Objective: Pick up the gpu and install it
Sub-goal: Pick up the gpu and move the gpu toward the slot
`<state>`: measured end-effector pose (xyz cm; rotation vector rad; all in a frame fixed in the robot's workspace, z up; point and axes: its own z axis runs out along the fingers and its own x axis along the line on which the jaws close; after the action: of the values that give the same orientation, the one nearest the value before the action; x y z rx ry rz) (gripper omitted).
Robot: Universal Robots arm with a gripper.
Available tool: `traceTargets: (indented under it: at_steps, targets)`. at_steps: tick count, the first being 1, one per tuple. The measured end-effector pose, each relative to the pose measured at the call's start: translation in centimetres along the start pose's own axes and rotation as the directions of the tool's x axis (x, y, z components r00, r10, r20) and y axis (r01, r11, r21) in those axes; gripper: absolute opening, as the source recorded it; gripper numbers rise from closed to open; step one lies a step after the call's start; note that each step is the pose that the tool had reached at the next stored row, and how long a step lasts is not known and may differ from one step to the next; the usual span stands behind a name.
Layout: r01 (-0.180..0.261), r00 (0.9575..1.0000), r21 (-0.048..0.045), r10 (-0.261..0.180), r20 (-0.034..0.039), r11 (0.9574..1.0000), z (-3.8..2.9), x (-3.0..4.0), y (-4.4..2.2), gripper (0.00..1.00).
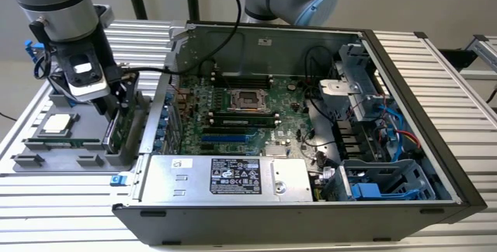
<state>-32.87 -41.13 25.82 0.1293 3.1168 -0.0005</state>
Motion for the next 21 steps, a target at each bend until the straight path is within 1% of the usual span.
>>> traceTargets:
  at_steps: [8, 21]
  targets:
    - [-0.001, 1.0000, 0.0000, 0.001, 0.0000, 1.0000, 0.32, 0.01, 0.00, 1.00]
    - [-0.005, 1.0000, 0.0002, 0.005, -0.0001, 1.0000, 1.05, 0.04, 0.03, 1.00]
